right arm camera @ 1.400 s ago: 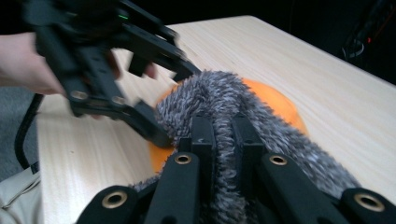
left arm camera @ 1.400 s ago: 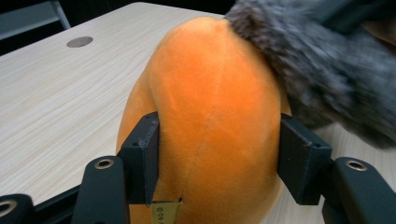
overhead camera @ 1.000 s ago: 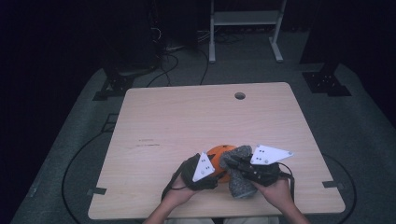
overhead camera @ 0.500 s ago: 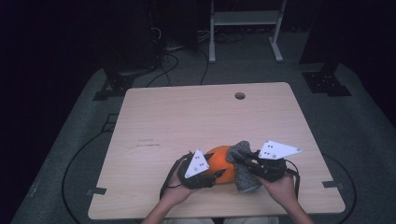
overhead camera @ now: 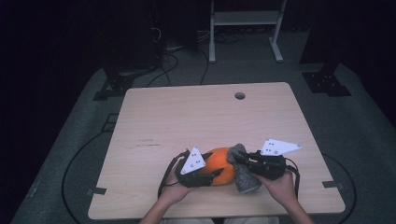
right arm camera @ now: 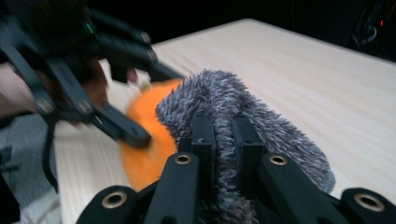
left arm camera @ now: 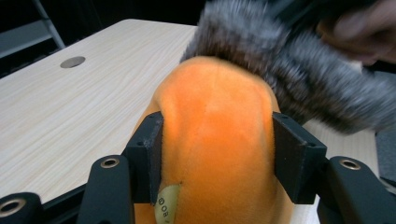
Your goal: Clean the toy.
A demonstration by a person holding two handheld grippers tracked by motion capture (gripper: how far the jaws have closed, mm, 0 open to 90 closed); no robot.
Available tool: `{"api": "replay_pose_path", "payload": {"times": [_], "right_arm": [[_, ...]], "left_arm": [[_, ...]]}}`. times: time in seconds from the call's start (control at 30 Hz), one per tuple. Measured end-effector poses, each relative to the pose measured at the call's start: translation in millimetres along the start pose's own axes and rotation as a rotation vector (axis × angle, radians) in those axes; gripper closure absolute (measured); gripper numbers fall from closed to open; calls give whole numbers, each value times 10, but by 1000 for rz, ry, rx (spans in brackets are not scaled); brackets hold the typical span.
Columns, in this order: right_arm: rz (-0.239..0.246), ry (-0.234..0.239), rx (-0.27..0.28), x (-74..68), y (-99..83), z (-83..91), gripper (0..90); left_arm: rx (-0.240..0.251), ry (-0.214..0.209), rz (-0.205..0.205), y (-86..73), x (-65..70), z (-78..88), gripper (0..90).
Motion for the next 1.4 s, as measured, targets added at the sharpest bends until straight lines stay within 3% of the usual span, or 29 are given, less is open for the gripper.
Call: {"api": "replay_pose_path", "payload": {"times": [0.1,0.2,0.27,0.37,0.43,0.53,0.6,0.63,0.73,0.8,0.87,1.0,1.17,1.27,1.33,1.4], "right_arm": [[-68,-2,-25,127,-154,-28,813],[-94,-25,-53,200,-212,-4,812],[-63,-25,-32,155,-145,22,812],[-42,34,41,0,26,36,812],[-23,43,33,-56,46,4,812],[-38,45,6,-31,-45,-55,812],[-50,39,-2,11,-96,-56,812],[-59,37,-3,25,-110,-41,812],[-57,31,-5,50,-132,-27,812],[-60,27,-7,70,-140,-25,811],[-58,17,-12,104,-161,-29,811],[-96,0,-9,200,-220,-11,808],[-104,-59,-48,321,-277,49,810],[-83,-57,-3,261,-140,111,811],[-59,-40,37,156,-11,131,811],[-19,-19,43,36,69,103,811]], "left_arm": [[2,6,8,-6,-21,1,414],[-9,-5,-1,-5,-16,9,413],[-14,-3,-17,-5,-3,5,409],[-13,-4,-19,-11,6,-22,402],[-14,-9,-23,-10,16,-46,389],[-2,-47,-11,-4,23,-56,277],[6,-113,43,5,20,-32,164],[3,-113,55,-5,-2,-22,125],[-62,-64,28,-123,-104,-35,77],[-93,-89,57,-209,-134,-47,59],[-94,-92,65,-246,-151,-62,65],[-61,-106,89,-249,-170,-42,163],[-47,-58,64,-217,-186,-4,309],[-39,-25,62,-183,-206,3,341],[-45,-22,66,-176,-209,-10,348],[-45,-23,55,-170,-187,-24,353]]}}
Point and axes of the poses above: each handheld gripper's, and its own axes: z roughly backward along the jaws, y roughly out of its top, x roughly to its right, the point moved 7 cm from there along -z, roughly forward along the jaws, and after that the axes turned 8 degrees about x, right-handed, at the moved point
